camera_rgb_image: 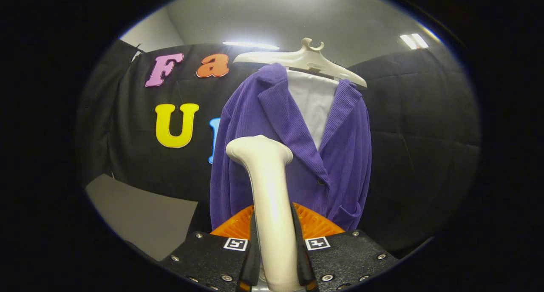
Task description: Iron the clothes twice with a garment steamer, once on the left side and once on the right side.
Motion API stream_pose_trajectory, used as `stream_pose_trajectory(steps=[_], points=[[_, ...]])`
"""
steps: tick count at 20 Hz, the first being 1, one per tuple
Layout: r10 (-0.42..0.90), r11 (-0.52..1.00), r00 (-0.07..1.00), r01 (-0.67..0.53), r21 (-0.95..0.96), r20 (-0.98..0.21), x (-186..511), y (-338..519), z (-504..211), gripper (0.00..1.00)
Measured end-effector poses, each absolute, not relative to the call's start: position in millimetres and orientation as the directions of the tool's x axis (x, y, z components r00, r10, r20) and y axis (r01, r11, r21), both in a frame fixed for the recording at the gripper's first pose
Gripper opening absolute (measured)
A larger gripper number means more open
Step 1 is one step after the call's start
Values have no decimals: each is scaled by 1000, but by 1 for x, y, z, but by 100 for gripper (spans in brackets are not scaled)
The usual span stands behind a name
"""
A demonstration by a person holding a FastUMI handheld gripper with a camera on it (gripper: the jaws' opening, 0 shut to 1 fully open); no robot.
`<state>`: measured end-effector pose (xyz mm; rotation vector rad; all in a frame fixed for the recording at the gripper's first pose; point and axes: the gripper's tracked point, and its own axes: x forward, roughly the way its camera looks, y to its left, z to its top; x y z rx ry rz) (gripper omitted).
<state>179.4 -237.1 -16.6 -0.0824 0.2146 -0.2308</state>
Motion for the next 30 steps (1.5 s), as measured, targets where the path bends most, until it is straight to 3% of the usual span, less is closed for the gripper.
stream_pose_trajectory(steps=[11,20,30], points=[[-276,959,892,228,-170,-358,155,-257,-123,35],[-230,971,867,177,-159,-442,126,-248,-192,35],[-206,977,836,147,-153,-508,110,-236,-230,35]])
